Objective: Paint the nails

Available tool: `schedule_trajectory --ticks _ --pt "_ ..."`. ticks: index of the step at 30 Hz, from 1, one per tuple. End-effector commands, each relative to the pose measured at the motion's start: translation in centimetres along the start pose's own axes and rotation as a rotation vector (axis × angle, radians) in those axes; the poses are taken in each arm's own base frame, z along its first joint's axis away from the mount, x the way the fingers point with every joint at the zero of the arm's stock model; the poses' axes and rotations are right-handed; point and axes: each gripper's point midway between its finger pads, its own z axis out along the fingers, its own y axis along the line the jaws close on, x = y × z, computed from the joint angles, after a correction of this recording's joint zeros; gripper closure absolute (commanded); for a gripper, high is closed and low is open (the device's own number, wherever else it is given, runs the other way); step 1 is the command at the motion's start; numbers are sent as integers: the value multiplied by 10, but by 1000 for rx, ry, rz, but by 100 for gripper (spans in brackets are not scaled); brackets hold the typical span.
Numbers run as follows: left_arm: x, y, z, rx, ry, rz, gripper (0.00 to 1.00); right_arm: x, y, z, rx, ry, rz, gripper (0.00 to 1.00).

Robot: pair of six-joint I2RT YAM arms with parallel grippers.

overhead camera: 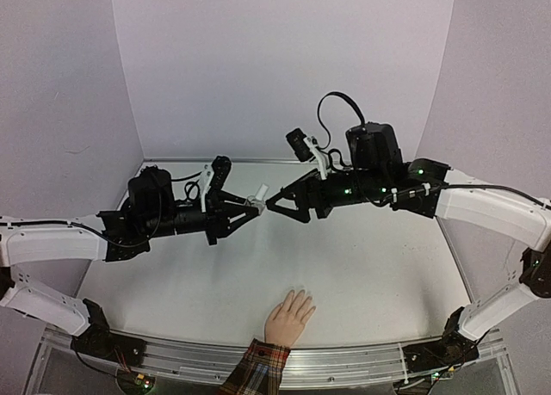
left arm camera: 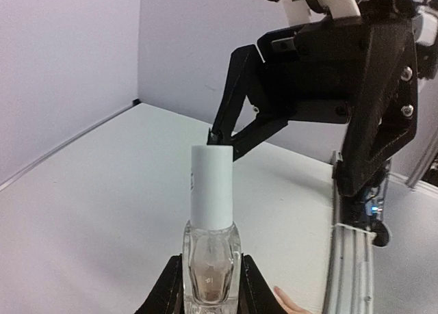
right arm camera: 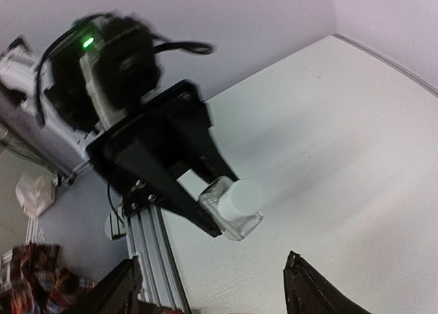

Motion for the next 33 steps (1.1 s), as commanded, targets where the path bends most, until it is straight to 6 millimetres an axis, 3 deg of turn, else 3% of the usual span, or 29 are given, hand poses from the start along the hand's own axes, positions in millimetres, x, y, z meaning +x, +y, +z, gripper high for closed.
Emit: schedule_trajectory --ticks 1,8,13,16,18,22,24,29,31,33 --pt "-29 37 4 -329 -61 129 100 -36 -26 -10 178 -145 225 25" --pt "-32 38 10 -364 -134 112 100 -42 -37 18 206 -150 377 43" --pt "-28 33 17 -350 -135 115 100 -45 -31 39 190 -132 384 46" --pt "-26 32 18 -346 -135 114 100 -45 -35 44 208 -136 386 52" --pt "-26 31 17 -342 -144 111 100 -46 -36 45 214 -138 377 62" --pt "-27 27 15 -323 -156 105 100 -43 -39 50 224 -121 344 98" --pt "-24 26 16 -316 -138 66 98 -41 -37 50 226 -105 306 100" --pt "-16 32 21 -338 -107 26 82 -42 -22 44 224 -85 196 100" --pt "-14 33 24 -340 -90 20 83 -39 -12 46 180 -58 139 100" --pt "-13 32 26 -328 -78 18 91 -35 4 47 103 -24 62 100"
